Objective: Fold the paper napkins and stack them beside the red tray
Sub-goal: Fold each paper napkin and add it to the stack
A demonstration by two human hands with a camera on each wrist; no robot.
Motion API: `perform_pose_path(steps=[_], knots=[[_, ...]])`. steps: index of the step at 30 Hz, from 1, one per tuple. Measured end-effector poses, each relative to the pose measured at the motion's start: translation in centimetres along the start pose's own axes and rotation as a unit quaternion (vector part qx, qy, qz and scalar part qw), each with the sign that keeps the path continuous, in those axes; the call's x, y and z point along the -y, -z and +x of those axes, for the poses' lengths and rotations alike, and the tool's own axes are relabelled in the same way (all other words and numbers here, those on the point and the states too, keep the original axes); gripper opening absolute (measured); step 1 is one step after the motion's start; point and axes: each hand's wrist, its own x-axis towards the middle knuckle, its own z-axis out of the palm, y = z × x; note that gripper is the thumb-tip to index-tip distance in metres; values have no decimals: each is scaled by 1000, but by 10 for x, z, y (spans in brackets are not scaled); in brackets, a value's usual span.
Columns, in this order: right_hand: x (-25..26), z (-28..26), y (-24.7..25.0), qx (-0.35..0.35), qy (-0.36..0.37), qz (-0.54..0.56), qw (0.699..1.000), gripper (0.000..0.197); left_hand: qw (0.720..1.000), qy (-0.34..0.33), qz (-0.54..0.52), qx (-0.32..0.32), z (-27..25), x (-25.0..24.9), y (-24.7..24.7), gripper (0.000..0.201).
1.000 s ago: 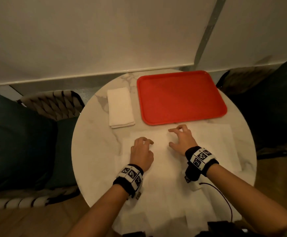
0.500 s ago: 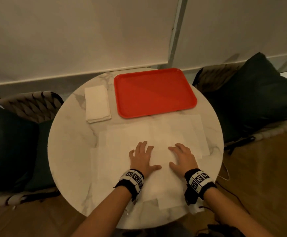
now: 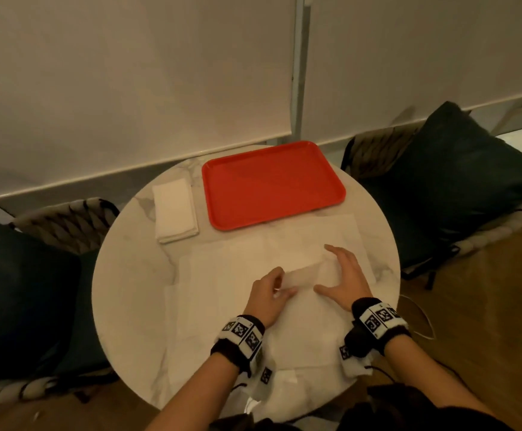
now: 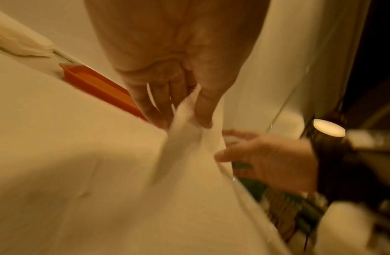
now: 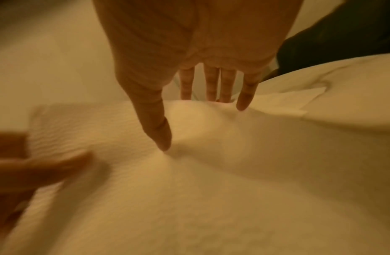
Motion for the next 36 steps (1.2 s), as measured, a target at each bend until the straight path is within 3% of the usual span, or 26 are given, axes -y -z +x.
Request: perform_pose_path(steps=[3, 5, 9, 11, 14, 18, 22, 25, 27, 30, 32, 36], knots=[[9, 8, 13, -33, -36, 105, 993, 114, 993, -10, -110, -47, 3, -11, 16, 19], [22, 12, 20, -4, -63, 198, 978, 112, 983, -23, -156, -91, 7, -20, 28, 16], [52, 16, 30, 36, -66, 288, 955, 54, 942, 32, -284, -177, 15, -34, 49, 18], [63, 20, 26, 22, -49, 305, 951, 30, 924, 89, -345, -139, 18, -30, 55, 28], [76, 28, 15, -6, -48, 331, 942, 20, 939, 139, -305, -82, 16, -17, 50, 25], [96, 35, 1, -27, 1, 293, 956, 18, 961, 102, -224, -124, 16, -10, 39, 12], [113, 35, -19, 4, 42, 254, 966, 24, 951, 89, -274, -115, 14, -22, 41, 21], [125, 32, -37, 84, 104, 208, 969, 28, 933, 87, -327, -119, 11, -31, 52, 34], [134, 31, -47, 144, 140, 160, 966, 44, 921, 90, -355, -132, 10, -31, 64, 44], [150, 33, -59, 212, 158, 101, 959, 60, 911, 104, -368, -155, 8, -19, 84, 33], [157, 40, -68, 206, 159, 93, 961, 55, 911, 120, -356, -170, 6, -7, 99, 27], [172, 66, -85, 179, 165, 83, 966, 34, 915, 128, -336, -182, 8, 13, 136, 46]])
